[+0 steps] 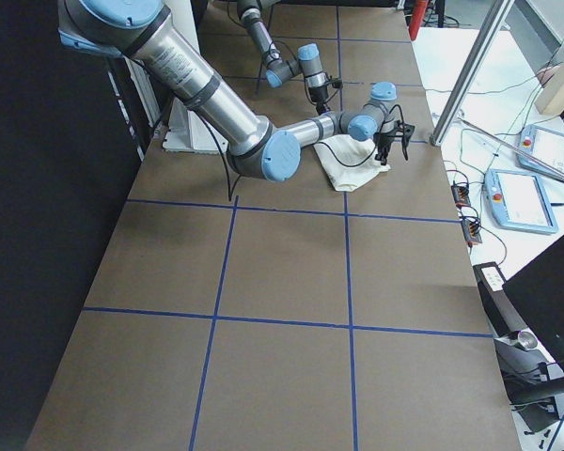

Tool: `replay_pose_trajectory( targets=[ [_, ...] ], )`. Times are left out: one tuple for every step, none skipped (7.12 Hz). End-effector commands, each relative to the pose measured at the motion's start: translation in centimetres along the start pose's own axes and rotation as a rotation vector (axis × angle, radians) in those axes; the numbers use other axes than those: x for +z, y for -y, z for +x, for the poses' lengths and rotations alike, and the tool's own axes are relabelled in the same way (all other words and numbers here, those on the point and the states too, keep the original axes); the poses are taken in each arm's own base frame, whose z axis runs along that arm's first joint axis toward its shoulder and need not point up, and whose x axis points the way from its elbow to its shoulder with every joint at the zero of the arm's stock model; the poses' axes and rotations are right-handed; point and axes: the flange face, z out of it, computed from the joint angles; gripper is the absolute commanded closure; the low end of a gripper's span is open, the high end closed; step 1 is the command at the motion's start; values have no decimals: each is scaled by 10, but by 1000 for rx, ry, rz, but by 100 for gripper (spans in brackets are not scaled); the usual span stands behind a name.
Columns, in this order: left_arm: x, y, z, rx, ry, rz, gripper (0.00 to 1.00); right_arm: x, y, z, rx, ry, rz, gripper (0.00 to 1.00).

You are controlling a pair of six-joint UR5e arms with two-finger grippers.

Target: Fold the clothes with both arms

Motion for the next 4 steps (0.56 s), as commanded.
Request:
replay_pose_trajectory(
  targets=[
    [-24,6,-3,45,-23,4,100,-15,49,39,-28,-1,-13,100],
    [-47,26,-15,70,-15,-4,100,-25,56,61,-30,23,-45,100],
    [-72,52,-21,73,-15,-4,100,-51,62,91,-20,77,-95,100],
    [-86,71,-29,66,-6,19,100,-67,65,136,2,92,-122,100]
  ],
)
